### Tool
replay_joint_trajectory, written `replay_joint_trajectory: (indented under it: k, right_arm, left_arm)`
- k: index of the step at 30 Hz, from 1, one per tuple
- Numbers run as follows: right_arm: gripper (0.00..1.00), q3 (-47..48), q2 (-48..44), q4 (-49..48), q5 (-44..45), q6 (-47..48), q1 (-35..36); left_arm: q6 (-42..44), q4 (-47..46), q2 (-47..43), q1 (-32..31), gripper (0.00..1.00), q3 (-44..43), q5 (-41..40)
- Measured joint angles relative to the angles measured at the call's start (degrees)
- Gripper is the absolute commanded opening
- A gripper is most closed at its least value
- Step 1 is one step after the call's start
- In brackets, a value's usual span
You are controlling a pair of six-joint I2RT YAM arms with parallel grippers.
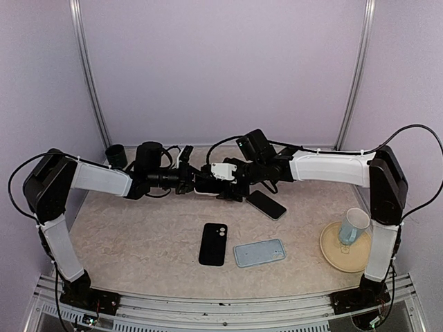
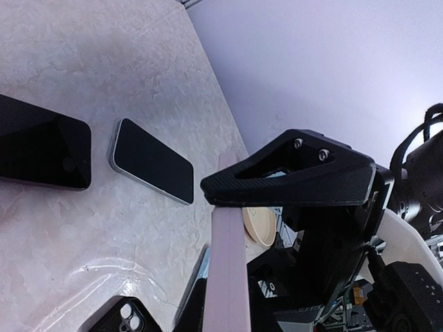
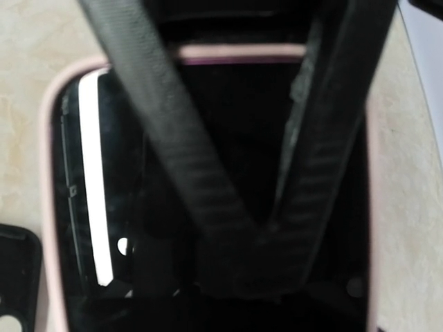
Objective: Put the phone into the phone case
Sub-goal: Pass from the left arm to the right, then place the phone with the phone case at the center of the board.
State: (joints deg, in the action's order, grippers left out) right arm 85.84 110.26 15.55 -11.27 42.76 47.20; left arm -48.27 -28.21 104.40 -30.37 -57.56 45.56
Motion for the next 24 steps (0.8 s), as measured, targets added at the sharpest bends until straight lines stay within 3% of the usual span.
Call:
replay_joint_trajectory:
  k: [8, 15, 24]
  right_arm:
    - [0.55, 0.5, 0.2, 1.2, 0.8, -0.9, 0.0]
    - [0.54, 0.5, 0.2, 1.5, 1.2, -1.0, -1.8]
    - [0.54, 2.7, 3.0, 2.2, 4.1, -1.6, -11.1]
  left_arm:
    - [-0.9, -2.7, -1.8, 0.3, 0.60, 1.0, -1.1]
    - [-1.9, -4.5, -7.0, 2.8, 0.73, 6.6, -3.6]
    - [-2.2, -3.2, -15.3, 4.5, 0.92, 12.9, -8.5]
